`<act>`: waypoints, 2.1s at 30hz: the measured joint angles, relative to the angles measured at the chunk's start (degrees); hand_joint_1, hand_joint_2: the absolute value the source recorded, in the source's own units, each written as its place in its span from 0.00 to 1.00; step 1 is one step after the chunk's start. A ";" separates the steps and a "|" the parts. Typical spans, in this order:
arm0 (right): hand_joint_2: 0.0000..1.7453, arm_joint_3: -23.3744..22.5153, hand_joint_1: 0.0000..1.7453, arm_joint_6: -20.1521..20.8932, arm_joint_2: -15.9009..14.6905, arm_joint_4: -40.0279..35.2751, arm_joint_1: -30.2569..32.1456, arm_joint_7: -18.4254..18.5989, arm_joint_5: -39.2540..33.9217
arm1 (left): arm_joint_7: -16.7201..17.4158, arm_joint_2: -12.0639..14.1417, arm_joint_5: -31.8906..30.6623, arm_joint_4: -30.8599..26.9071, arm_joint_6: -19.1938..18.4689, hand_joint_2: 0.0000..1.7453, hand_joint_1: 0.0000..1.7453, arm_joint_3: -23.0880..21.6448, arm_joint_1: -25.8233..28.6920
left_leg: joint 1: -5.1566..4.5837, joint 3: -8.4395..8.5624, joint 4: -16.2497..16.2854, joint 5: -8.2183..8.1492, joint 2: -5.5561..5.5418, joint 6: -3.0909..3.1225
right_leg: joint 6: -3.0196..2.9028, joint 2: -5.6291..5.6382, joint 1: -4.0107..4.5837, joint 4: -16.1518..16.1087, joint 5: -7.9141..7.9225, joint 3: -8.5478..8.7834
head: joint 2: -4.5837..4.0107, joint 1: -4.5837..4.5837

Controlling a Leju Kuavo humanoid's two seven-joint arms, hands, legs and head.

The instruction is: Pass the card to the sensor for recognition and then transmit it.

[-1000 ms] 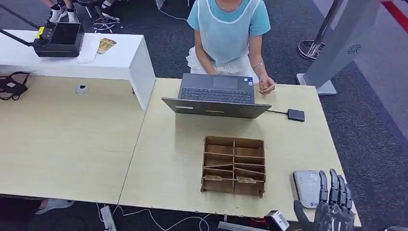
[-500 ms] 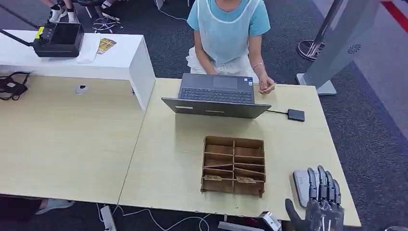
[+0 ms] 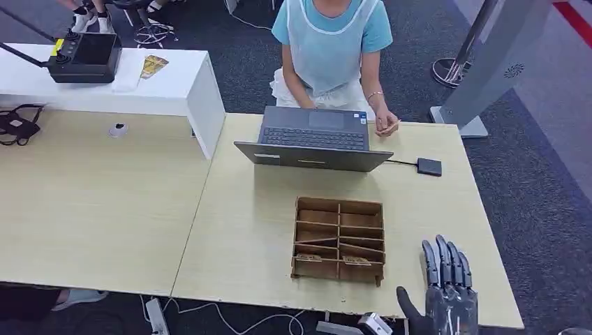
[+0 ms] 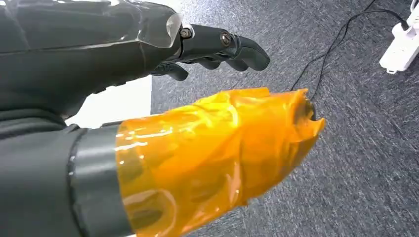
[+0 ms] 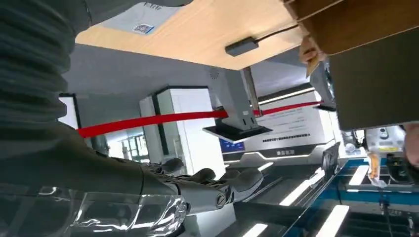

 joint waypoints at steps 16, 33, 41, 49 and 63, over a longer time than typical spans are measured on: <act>1.00 13.91 0.00 0.00 -5.44 7.29 -7.19 10.44 0.00 | 0.00 -0.13 0.00 0.00 -0.22 0.00 0.00 0.00 -0.02 | 0.00 0.01 0.00 0.00 0.03 0.00 | 0.00 0.04 0.00 0.00 0.00 0.01 | 0.00 -0.02; 1.00 21.07 0.00 0.00 -9.75 11.41 -12.48 17.40 0.00 | 0.02 -0.13 0.00 0.00 -0.28 0.00 0.00 0.00 -0.02 | 0.00 0.01 0.00 0.00 0.03 0.00 | 0.00 0.03 0.00 0.00 0.00 0.01 | 0.00 0.00; 1.00 23.69 0.00 0.00 -11.58 12.41 -14.49 20.28 0.00 | 0.02 -0.13 0.00 0.00 -0.33 0.00 0.00 -0.02 -0.02 | -0.01 0.02 0.00 0.00 0.03 0.00 | 0.00 0.04 0.00 0.00 0.01 0.01 | 0.00 -0.02; 1.00 27.49 0.00 0.00 -12.59 14.73 -16.56 24.93 0.00 | 0.02 -0.15 0.00 0.00 -0.31 0.00 0.00 -0.02 -0.02 | 0.00 0.02 0.00 0.00 0.02 0.00 | 0.00 0.03 0.00 0.00 0.01 0.01 | 0.00 0.00; 1.00 29.22 0.00 0.00 -12.65 16.28 -16.92 24.46 0.00 | 0.13 -0.20 0.00 0.00 -0.31 0.00 0.00 -0.02 -0.02 | -0.01 0.01 0.00 0.00 0.02 0.00 | 0.00 0.03 0.00 0.00 0.01 0.01 | 0.00 0.00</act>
